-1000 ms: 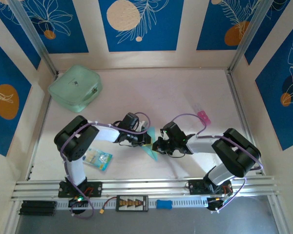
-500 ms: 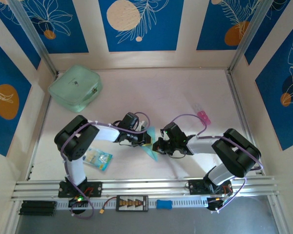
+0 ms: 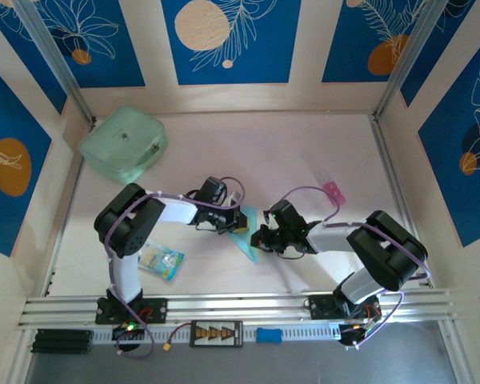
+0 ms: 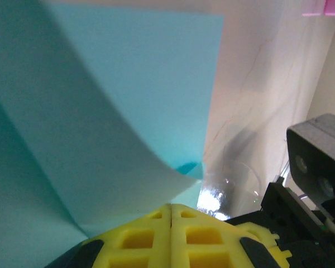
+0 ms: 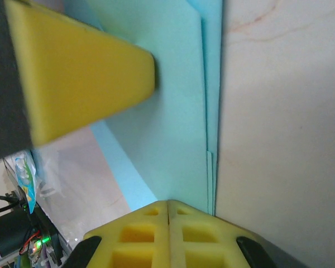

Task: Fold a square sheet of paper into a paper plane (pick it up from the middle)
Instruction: Fourth fold the wing at the center of the table.

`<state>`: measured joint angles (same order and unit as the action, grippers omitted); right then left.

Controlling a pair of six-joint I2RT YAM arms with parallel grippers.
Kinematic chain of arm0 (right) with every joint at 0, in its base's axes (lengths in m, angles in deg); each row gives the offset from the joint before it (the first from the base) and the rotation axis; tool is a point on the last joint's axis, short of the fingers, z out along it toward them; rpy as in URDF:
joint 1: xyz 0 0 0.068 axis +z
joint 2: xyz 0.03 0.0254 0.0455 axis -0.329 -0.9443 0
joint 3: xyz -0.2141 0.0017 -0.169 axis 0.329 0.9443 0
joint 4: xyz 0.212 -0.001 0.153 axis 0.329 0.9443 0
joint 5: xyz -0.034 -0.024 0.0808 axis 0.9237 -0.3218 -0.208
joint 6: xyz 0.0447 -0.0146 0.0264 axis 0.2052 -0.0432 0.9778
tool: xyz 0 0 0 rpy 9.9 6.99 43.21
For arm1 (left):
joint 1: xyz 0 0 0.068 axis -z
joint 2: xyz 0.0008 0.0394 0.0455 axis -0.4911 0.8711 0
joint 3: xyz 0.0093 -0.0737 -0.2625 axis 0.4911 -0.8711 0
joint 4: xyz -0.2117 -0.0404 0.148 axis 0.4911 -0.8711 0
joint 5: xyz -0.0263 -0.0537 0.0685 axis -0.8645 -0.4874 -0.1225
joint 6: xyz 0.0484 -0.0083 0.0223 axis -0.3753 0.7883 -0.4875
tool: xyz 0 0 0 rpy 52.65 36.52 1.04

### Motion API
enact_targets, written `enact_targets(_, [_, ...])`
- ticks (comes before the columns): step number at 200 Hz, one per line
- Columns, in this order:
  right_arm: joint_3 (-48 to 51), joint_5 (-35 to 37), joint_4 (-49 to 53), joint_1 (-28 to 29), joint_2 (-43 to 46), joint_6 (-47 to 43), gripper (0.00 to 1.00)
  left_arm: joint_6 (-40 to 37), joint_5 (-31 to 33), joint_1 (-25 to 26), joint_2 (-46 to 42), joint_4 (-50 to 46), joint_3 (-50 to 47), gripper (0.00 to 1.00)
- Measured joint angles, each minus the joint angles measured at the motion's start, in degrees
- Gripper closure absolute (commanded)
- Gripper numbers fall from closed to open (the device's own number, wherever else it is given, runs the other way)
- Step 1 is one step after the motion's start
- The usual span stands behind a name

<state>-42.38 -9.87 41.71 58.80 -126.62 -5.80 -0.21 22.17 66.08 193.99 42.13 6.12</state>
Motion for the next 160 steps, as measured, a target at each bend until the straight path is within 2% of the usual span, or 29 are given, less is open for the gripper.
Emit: enact_targets(160, [-0.68,-0.96,1.64,-0.42,0.02,-3.23,0.98,-6.25,4.04,-6.58,3.43,-11.13,9.70,1.00])
